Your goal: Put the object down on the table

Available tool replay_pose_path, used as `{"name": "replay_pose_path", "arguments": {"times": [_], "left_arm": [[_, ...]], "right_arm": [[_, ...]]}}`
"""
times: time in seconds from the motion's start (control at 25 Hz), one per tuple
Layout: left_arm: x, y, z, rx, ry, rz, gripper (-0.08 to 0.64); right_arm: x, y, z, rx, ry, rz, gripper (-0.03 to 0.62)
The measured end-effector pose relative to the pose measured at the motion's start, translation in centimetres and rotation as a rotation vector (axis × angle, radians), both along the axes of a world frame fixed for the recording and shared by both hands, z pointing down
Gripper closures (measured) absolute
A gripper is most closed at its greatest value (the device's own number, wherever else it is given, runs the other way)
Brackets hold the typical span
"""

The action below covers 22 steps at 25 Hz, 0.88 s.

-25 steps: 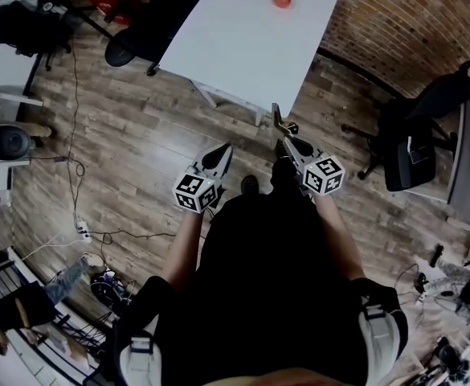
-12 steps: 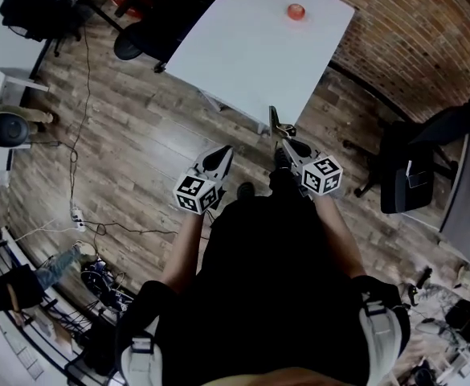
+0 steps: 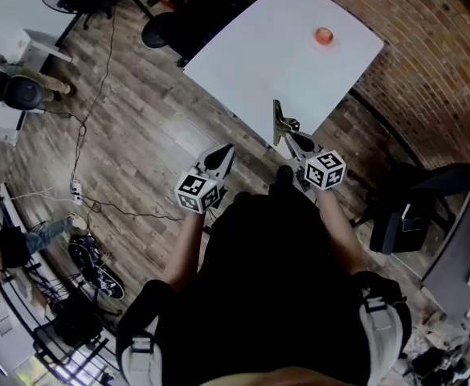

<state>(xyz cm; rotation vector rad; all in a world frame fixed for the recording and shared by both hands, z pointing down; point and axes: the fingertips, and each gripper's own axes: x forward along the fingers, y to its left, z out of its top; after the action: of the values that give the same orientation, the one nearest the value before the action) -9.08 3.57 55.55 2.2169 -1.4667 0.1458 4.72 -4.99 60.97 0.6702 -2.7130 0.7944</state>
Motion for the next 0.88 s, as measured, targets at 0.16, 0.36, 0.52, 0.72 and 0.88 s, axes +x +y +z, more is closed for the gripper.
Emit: {"name": "replay_pose_path", "arguments": {"times": [0.16,0.36,0.52,0.72,0.88], "left_arm": [[0.0,-1.2,0.0,-0.012,-0.008,-0.085,0.536],[0.3,-2.7,0.2,-0.036,-0.009,-0.183,0.536],[0.9,-4.6,0.3,-0.043,-0.014,-0.233,0.536],[1.9,-6.7,0.1,-0.041,-0.023,-0.244,0.536],[2.8,-7.8,0.0,-0.038,-0.027,-0.240,0.537]], "right_arm": [[-0.4,-2.4,0.7,-0.027,-0.004,-0.063,0.589],[-0.6,-5.0,1.7,-0.046,0.011,-0.157,0.589],[0.0,-7.6,2.2,-0.065,0.007,-0.193,0.589],[0.8,-10.2,2.5,-0.066,0.007,-0.198,0.589],[1.3,-11.0,3.1,-0.072,0.011,-0.206,0.589]]}}
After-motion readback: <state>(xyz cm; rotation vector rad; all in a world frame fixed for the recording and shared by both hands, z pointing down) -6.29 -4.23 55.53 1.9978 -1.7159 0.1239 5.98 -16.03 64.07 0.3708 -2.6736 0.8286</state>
